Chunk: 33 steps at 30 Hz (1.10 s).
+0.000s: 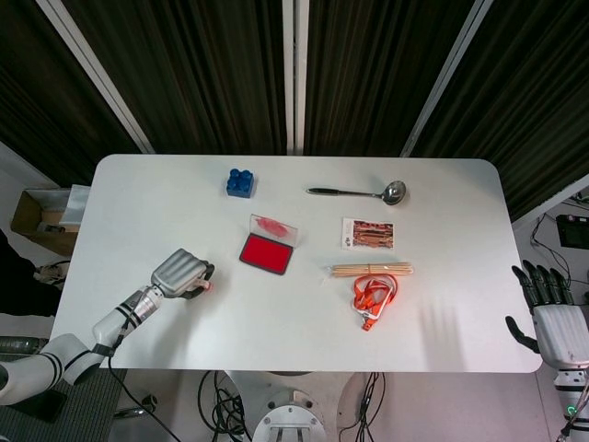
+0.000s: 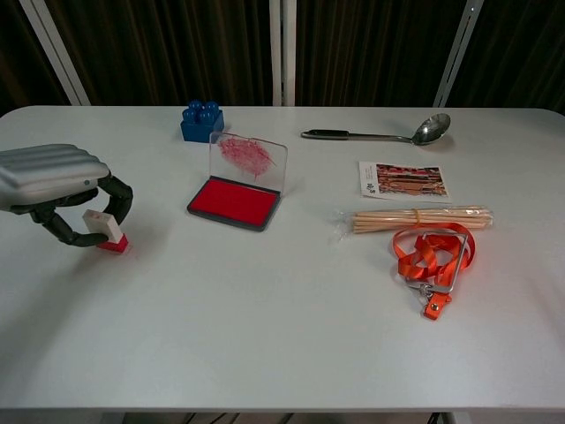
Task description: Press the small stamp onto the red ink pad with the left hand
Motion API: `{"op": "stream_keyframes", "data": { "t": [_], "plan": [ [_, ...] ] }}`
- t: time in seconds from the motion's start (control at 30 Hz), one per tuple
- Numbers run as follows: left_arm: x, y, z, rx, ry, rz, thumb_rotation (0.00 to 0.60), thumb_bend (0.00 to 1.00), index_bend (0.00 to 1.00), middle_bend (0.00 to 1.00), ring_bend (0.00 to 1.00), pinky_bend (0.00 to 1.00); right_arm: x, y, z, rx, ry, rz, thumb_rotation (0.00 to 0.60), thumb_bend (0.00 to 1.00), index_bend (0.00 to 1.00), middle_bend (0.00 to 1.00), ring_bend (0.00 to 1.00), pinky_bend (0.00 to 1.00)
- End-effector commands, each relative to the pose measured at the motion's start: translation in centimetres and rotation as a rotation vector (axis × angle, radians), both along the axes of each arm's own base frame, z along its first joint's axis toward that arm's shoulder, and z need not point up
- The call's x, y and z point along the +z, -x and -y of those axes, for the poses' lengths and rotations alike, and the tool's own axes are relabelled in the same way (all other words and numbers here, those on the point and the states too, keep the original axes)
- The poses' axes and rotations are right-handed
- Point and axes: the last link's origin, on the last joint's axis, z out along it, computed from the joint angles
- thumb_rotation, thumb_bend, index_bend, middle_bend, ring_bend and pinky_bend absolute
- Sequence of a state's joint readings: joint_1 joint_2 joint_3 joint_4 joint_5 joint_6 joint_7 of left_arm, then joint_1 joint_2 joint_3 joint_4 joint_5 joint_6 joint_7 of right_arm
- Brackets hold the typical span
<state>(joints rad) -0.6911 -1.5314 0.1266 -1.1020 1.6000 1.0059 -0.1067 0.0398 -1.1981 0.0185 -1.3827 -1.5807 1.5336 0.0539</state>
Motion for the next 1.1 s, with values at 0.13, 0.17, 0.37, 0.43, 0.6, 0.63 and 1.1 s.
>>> {"op": "stream_keyframes", "data": {
  "t": [0.13,0.17,0.37,0.43,0.6,0.63,1.1],
  "plan": [
    [0.04,0.08,-0.05,0.002,0.018,-0.004,0.600,0.40,0.51,0.51,0.87,1.00,-0.06,0.12,-0.03,-0.006,-0.003,0.000,0.600,0.23,0.00,0.00,0.00,0.00],
    [0.05,0.11,-0.05,0.004,0.020,-0.005,0.600,0.40,0.51,0.51,0.87,1.00,-0.07,0.13,-0.03,-0.006,-0.003,-0.001,0.600,0.23,0.00,0.00,0.00,0.00],
    [0.16,0.16,-0.08,0.007,0.022,-0.010,0.600,0.39,0.48,0.49,0.87,1.00,0.00,0.08,-0.08,-0.004,0.000,-0.003,0.600,0.23,0.00,0.00,0.00,0.00],
    [0.18,0.13,-0.05,0.003,0.023,-0.012,0.600,0.39,0.46,0.46,0.87,1.00,0.01,0.08,-0.09,-0.005,0.000,-0.003,0.600,0.23,0.00,0.00,0.00,0.00],
    [0.23,0.11,-0.05,-0.002,0.026,-0.018,0.600,0.38,0.41,0.41,0.87,1.00,-0.04,0.08,-0.06,-0.007,-0.003,-0.005,0.600,0.23,0.00,0.00,0.00,0.00],
    [0.24,0.15,-0.05,0.000,0.028,-0.020,0.600,0.38,0.40,0.40,0.87,1.00,-0.05,0.08,-0.06,-0.008,-0.004,-0.006,0.600,0.23,0.00,0.00,0.00,0.00],
    [0.72,0.35,0.19,-0.009,0.028,-0.039,0.600,0.38,0.37,0.36,0.87,1.00,0.06,0.09,-0.08,-0.015,-0.003,-0.009,0.600,0.23,0.00,0.00,0.00,0.00]
  ]
}}
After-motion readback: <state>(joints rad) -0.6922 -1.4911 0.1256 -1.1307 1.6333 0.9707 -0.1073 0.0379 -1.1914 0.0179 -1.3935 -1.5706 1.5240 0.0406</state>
